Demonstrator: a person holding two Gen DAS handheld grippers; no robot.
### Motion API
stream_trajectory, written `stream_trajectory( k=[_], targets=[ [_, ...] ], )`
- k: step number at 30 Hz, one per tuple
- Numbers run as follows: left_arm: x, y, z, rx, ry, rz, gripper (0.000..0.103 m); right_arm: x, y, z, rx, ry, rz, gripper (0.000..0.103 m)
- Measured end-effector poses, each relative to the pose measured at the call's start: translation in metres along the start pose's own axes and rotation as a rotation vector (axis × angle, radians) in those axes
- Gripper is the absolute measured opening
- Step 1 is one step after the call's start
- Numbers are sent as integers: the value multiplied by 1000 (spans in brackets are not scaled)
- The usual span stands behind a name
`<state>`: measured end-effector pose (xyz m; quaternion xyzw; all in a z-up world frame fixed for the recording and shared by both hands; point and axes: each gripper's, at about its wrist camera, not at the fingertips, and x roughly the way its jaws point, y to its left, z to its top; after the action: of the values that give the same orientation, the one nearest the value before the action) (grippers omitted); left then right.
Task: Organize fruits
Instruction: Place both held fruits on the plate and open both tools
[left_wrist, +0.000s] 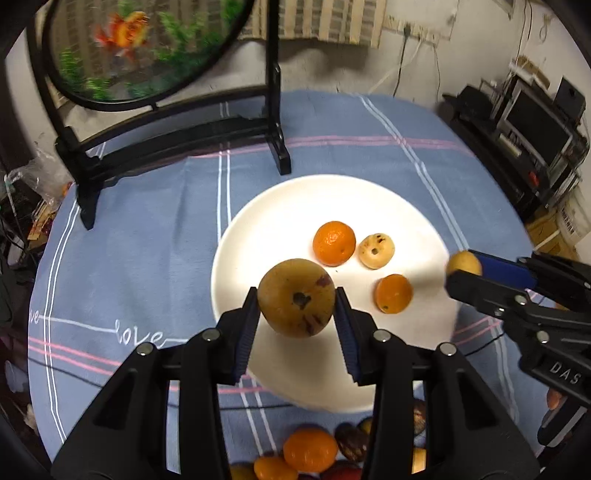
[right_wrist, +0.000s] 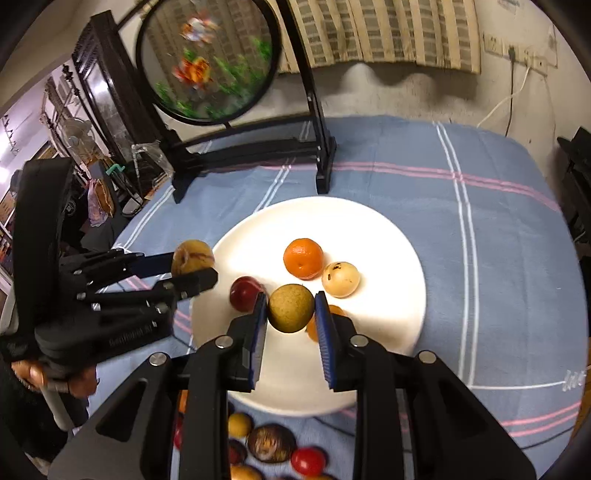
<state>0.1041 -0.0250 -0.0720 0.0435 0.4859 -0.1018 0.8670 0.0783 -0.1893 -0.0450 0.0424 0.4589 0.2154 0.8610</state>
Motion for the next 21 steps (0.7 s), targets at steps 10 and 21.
stream_trajectory(
  k=[10, 21],
  targets=[
    [33, -13, 7, 76, 29, 15, 42, 35, -18, 16, 28, 60, 20, 27],
    [17, -8, 11, 66, -32, 49, 69, 27, -23, 19, 44, 45, 11, 30]
  ],
)
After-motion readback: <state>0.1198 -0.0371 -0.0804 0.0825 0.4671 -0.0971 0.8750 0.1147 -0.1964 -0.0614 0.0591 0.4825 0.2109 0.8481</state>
